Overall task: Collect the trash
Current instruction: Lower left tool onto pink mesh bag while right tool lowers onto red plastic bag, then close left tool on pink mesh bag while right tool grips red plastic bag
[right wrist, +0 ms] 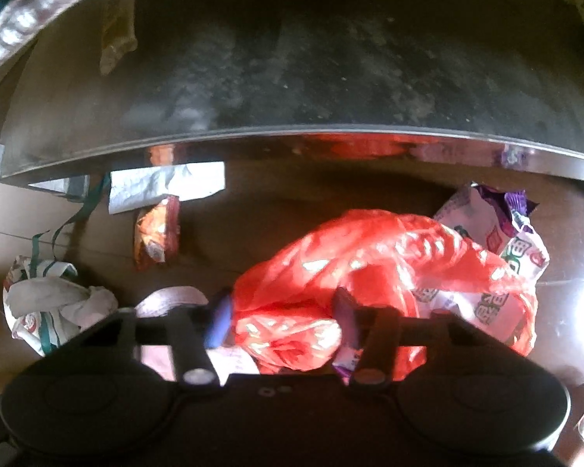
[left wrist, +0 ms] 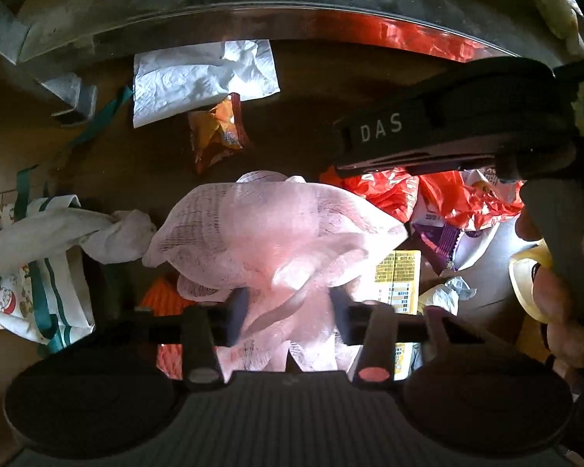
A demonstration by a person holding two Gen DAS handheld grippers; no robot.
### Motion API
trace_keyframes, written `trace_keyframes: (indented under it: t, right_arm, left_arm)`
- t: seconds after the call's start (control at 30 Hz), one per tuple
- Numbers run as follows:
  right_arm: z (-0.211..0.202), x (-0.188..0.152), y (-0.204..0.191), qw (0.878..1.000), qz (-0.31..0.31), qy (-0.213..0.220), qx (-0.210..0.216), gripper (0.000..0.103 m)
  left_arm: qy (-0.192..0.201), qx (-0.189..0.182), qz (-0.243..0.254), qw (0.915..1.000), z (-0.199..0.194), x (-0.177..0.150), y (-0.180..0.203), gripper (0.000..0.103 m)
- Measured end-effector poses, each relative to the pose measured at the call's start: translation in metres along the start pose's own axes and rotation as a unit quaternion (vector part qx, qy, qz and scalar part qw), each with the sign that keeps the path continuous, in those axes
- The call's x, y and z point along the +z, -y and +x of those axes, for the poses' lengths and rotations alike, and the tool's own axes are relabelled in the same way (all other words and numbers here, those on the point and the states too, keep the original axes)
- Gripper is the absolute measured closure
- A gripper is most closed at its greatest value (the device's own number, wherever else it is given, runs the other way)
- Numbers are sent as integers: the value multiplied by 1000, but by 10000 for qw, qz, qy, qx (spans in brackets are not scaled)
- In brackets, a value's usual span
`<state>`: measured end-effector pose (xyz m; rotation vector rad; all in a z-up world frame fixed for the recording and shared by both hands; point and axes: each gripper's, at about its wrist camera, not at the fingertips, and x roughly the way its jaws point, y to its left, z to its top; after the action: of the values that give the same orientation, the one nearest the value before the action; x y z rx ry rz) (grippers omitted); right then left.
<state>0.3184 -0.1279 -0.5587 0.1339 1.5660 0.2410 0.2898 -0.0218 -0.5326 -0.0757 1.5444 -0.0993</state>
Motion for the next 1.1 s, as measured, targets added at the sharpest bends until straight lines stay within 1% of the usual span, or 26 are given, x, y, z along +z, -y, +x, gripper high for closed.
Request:
trace_keyframes:
  t: [0.07,0.1,0.17,0.27,0.4,0.53,0.73,0.83,0.93,1.0,1.1]
  right_arm:
    - [-1,1,-3,10000,-41,8,-64,62]
    - [-2,1,-5,9999,-61,31,-79,64]
    - [-6,-1,-8,9998,-120,47,-155,71]
    - [-14,-4,-9,9996,-165,82,-190,76]
    - [-31,-11,-9,9995,-141,143,-258,78]
    - [-58,-18,-6,9995,53,244,-186,78]
    - [-114,-25,-13,9983,-18,539,-231,79]
    - [-144,-32,-19,9974,-66,655,-298,79]
    - [-182,-42,-24,9966,-52,789,-246,79]
    - [-205,-49,-28,9958,-90,890,-184,79]
    - [-247,-61,-36,9929,-316,1144,-81,79]
  left_arm:
    - [50,-5,-25,10000,-2,-5,1,73]
    - [70,-31,-36,10000,-2,-6,2,82]
    - [113,-16,-39,9999,-5,-8,3,84]
    - [188,45,-89,9998,-11,-10,1,89]
    - [235,68,-67,9997,-28,-9,3,92]
    - [362,31,-123,9993,-52,-11,4,93]
    - [729,33,-164,9972,-105,-19,6,94]
    - [933,16,-205,9954,-140,-23,4,94]
    - [1204,10,-262,9924,-181,-27,2,94]
    - [1410,-74,-321,9895,-211,-32,0,94]
    - [1728,-175,-348,9842,-255,-46,1,94]
